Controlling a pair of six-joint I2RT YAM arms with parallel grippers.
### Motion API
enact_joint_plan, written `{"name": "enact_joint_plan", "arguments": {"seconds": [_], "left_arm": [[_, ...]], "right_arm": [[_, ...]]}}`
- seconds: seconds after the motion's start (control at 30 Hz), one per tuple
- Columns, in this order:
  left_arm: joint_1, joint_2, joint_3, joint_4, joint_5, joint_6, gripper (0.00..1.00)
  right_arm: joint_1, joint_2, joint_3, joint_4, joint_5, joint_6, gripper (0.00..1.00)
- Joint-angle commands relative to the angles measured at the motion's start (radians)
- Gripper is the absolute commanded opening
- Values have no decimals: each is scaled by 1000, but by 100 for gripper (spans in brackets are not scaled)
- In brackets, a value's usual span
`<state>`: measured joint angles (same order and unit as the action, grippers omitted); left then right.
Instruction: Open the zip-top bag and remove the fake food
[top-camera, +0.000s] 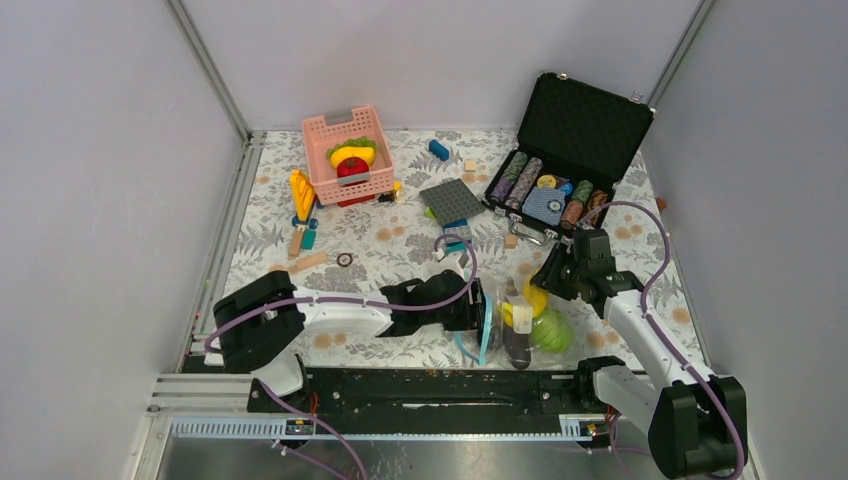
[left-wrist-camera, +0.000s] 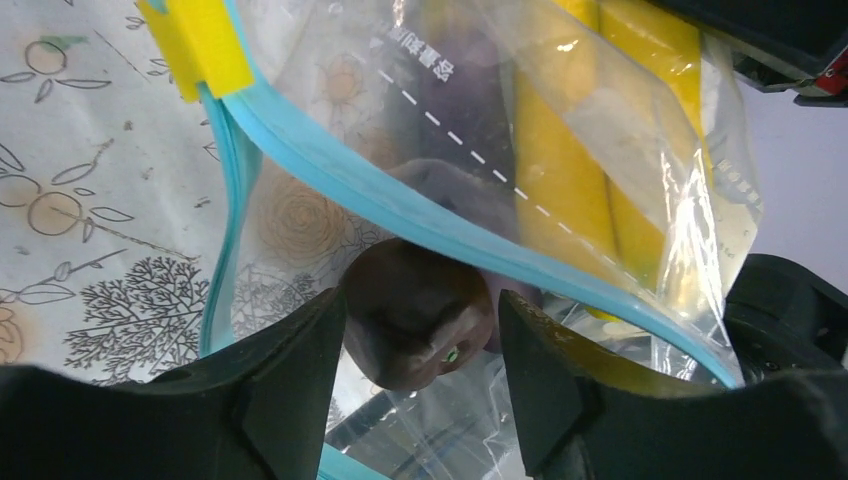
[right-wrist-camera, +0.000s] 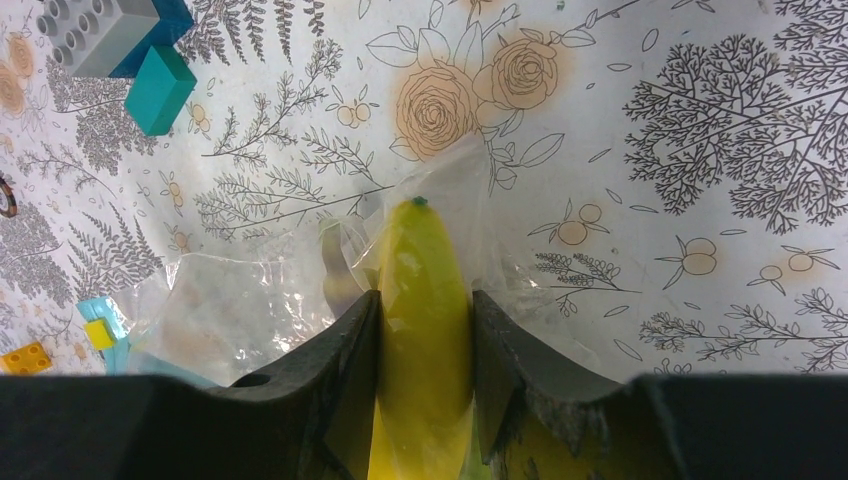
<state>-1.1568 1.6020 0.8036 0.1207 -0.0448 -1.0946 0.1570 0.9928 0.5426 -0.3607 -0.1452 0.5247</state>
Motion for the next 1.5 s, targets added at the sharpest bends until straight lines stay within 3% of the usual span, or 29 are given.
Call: {"name": "enact_joint_plan", "arguments": {"seconds": [0.0, 0.53, 1.03, 1.47], "left_arm": [[-11, 20, 40, 48, 15, -4, 61], [-81, 80, 133, -160, 62, 71, 63], [-140, 113, 183, -249, 14, 108, 78], [-139, 85, 192, -278, -94, 121, 57]], "right_arm": [[6, -16, -10, 17, -30, 11, 0], [6, -5, -34, 46, -39, 25, 0], [6, -5, -40, 52, -42, 30, 0], [6, -11, -38, 47, -37, 23, 0]]}}
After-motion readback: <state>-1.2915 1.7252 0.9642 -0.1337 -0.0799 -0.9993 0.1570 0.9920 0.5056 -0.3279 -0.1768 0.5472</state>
